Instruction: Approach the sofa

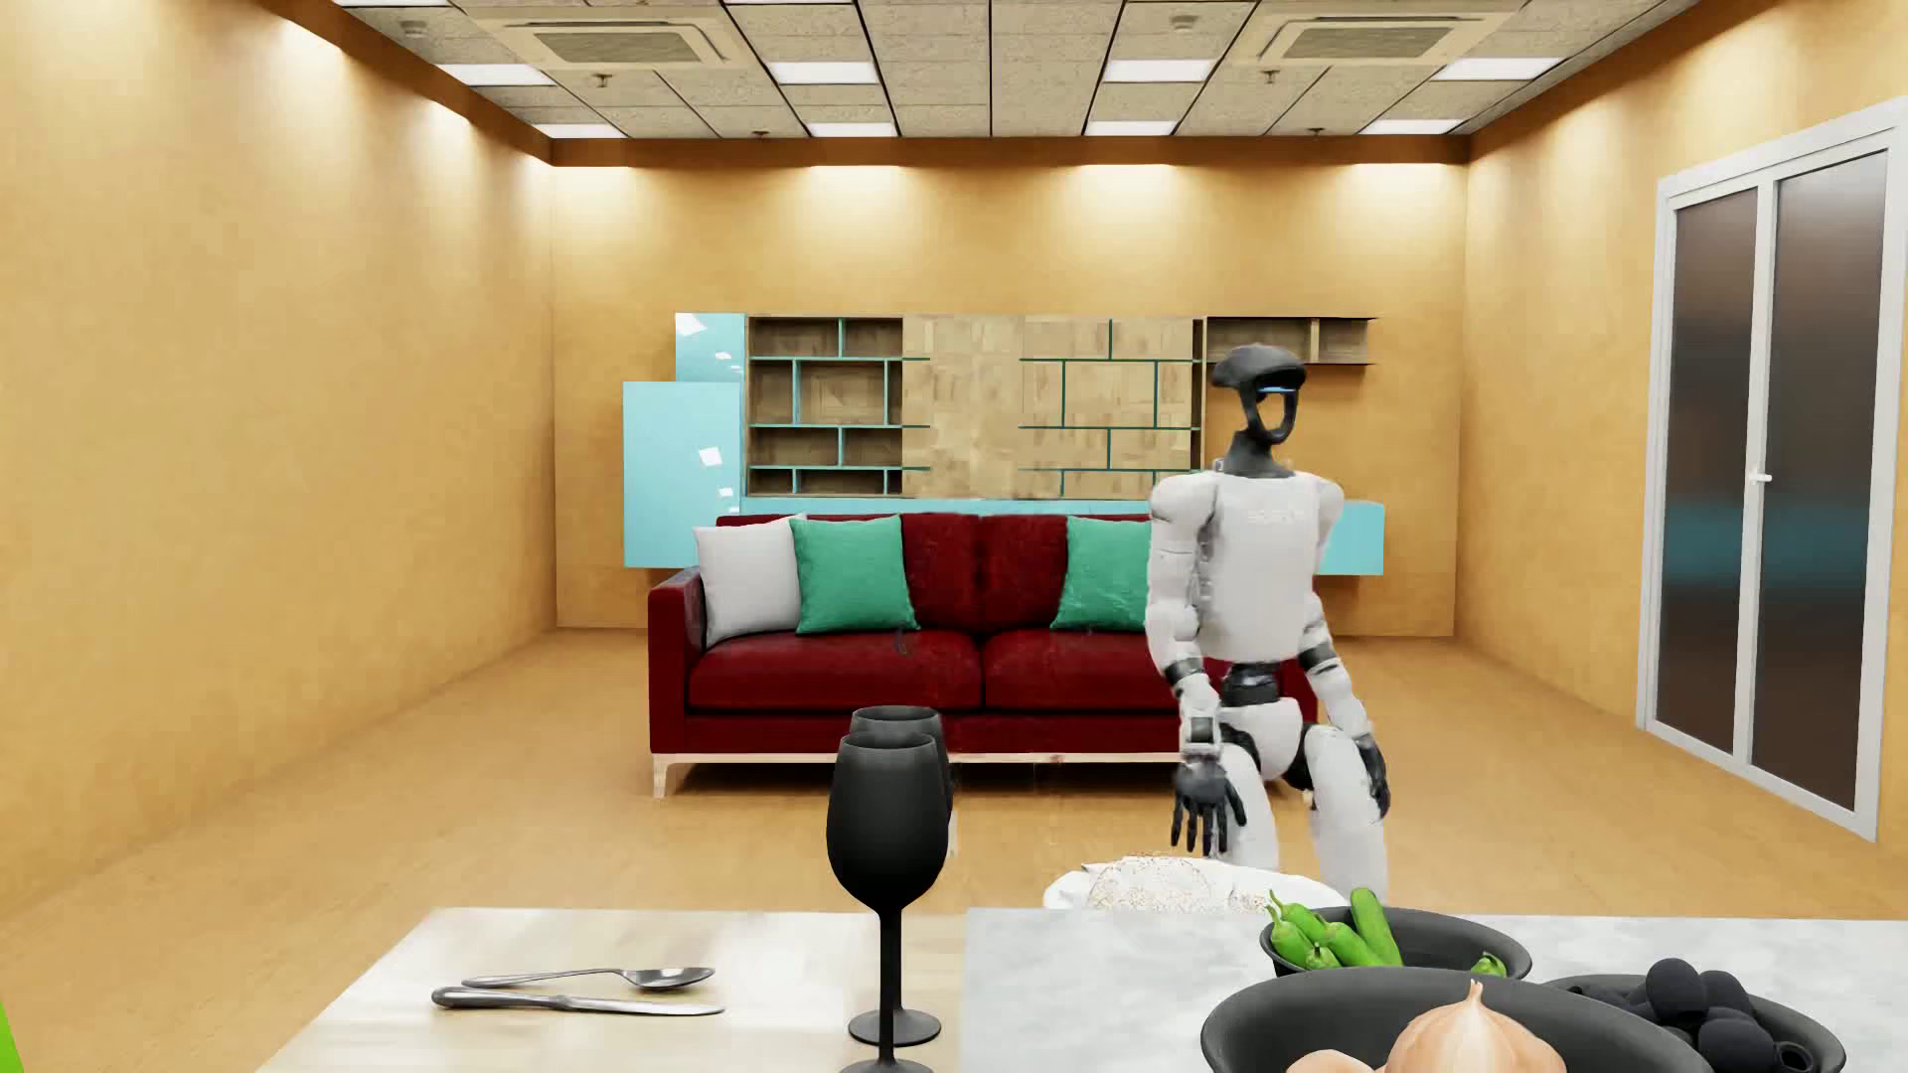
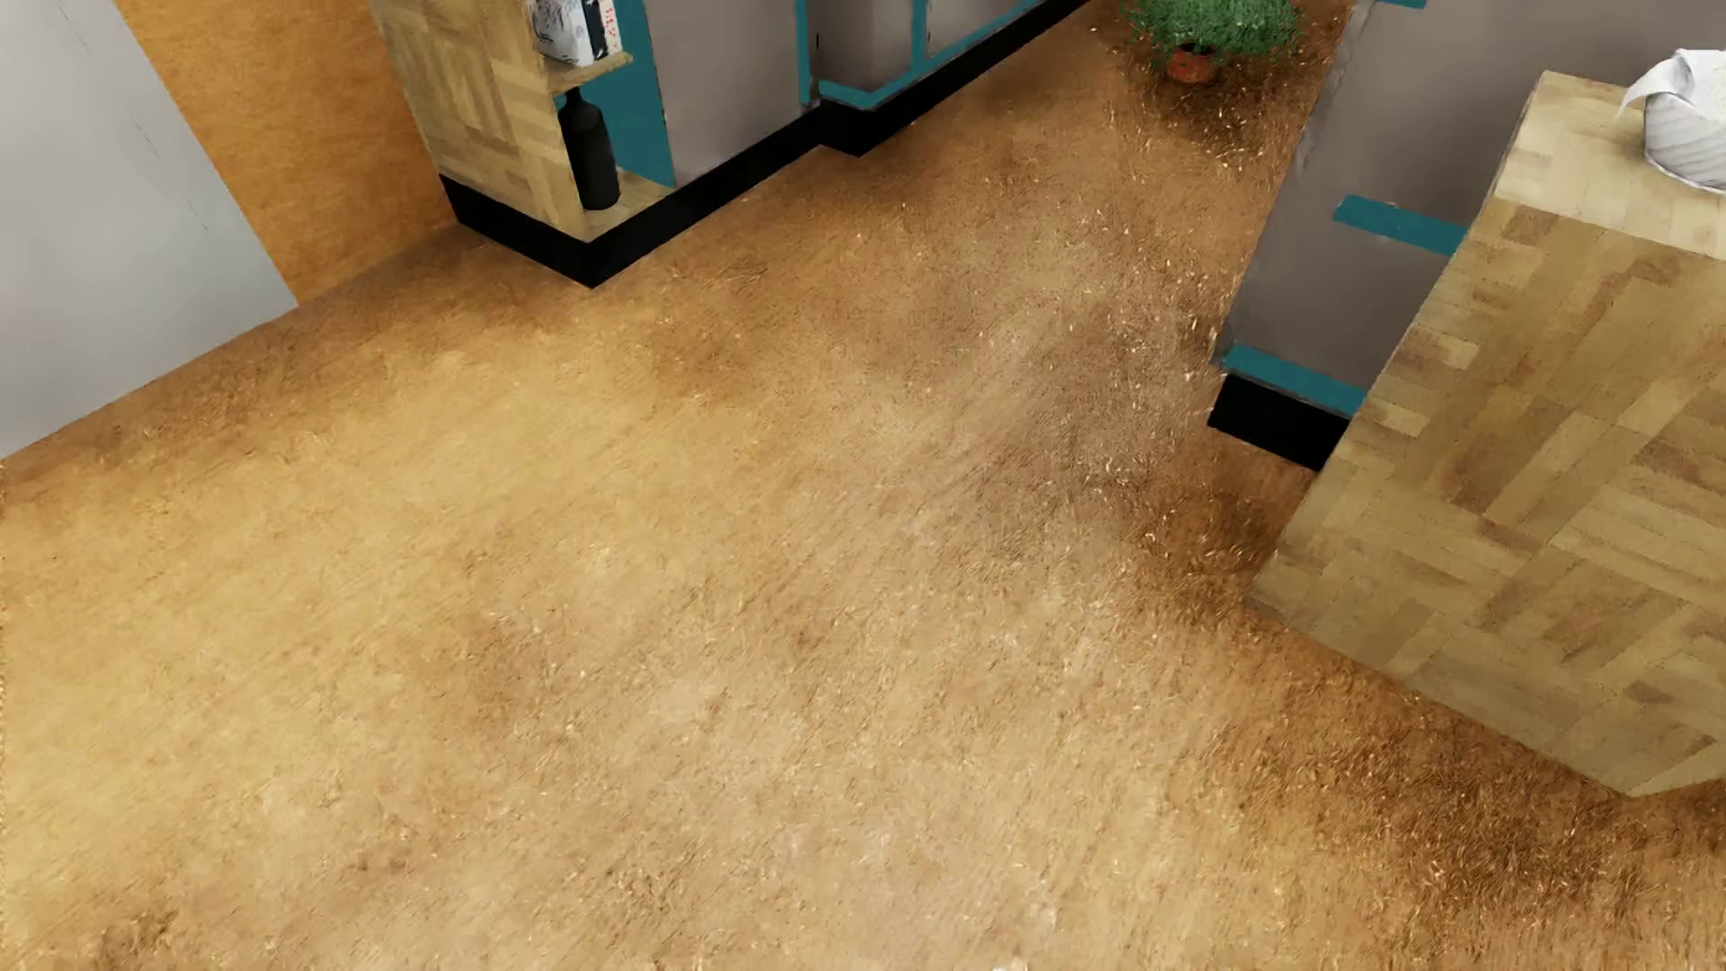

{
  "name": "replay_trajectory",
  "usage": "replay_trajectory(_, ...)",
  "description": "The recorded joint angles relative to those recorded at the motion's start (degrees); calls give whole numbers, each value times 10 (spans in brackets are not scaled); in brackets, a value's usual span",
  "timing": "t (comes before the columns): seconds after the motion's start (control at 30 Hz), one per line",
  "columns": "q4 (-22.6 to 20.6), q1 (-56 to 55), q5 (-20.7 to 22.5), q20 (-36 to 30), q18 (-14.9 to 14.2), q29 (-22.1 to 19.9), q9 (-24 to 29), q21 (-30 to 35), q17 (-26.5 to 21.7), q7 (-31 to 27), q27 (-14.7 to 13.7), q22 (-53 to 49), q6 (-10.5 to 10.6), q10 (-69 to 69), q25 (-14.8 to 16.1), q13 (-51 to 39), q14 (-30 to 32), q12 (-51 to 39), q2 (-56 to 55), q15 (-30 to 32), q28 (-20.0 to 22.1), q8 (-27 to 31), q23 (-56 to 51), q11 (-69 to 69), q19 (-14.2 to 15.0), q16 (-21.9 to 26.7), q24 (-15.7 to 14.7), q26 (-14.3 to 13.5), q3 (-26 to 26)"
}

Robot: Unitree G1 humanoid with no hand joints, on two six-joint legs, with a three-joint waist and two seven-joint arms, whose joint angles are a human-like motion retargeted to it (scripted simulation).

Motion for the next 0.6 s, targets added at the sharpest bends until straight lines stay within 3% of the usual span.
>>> replay_trajectory(0.07, -11, 44, -7, 0, -9, 28, -3, -26, -12, -19, -5, -29, 0, -23, 29, 36, -20, -23, -38, -17, 5, -30, 17, -145, -11, 15, -17, -25, -13)
replay_trajectory(0.13, -18, 76, 0, -2, -18, 78, -8, -11, -41, -39, -27, -67, 1, -37, 5, 64, -39, -38, -40, 15, 15, -72, 36, -378, -5, 30, -40, -45, -22)
replay_trajectory(0.17, -18, 89, 26, 0, -22, 102, -10, -3, -53, -49, -38, -86, 3, -35, -15, 74, -45, -41, -35, 44, 18, -57, 46, -500, 15, 34, -51, -49, -26)
replay_trajectory(0.2, -18, 95, 61, 2, -25, 125, -10, 4, -59, -62, -42, -99, 6, -16, -39, 81, -51, -45, -35, 68, 22, 6, 55, -587, 37, 36, -64, -48, -29)
replay_trajectory(0.27, -4, 89, 125, 4, -21, 155, -6, 17, -59, -81, -48, -109, 13, 91, -84, 89, -43, -44, -40, 102, 23, 139, 69, -594, 73, 41, -81, -39, -30)
replay_trajectory(0.3, 9, 84, 144, -1, -15, 162, -3, 19, -53, -88, -57, -106, 18, 157, -99, 91, -25, -43, -40, 119, 17, 153, 73, -539, 43, 46, -80, -33, -27)
replay_trajectory(0.33, 26, 79, 152, -10, -5, 160, 0, 17, -44, -95, -62, -98, 23, 215, -109, 90, 2, -44, -40, 94, 7, 133, 73, -482, 0, 53, -73, -27, -24)
replay_trajectory(0.4, 64, 55, 147, -33, 2, 126, 6, -2, -25, -98, -48, -69, 38, 329, -125, 74, 79, -45, -15, 26, 3, 91, 70, -413, -15, 52, -30, -5, -22)
replay_trajectory(0.47, 126, 41, 143, -31, -2, 88, 4, -14, -10, -57, -41, -43, 53, 375, -132, 37, 174, -32, 26, 7, 7, 61, 58, -422, -22, 34, -3, 14, -18)
replay_trajectory(0.53, 189, 69, 146, -15, 2, 78, -5, -13, -10, 24, -65, -41, 67, 351, -118, -20, 235, 1, 53, 9, 12, 48, 44, -447, -29, 18, -7, 11, -7)
replay_trajectory(0.6, 222, 100, 144, -3, 11, 78, -12, -1, -24, 88, -95, -45, 77, 313, -98, -79, 238, 22, 66, 8, 18, 33, 8, -465, -31, 15, -11, 8, 4)
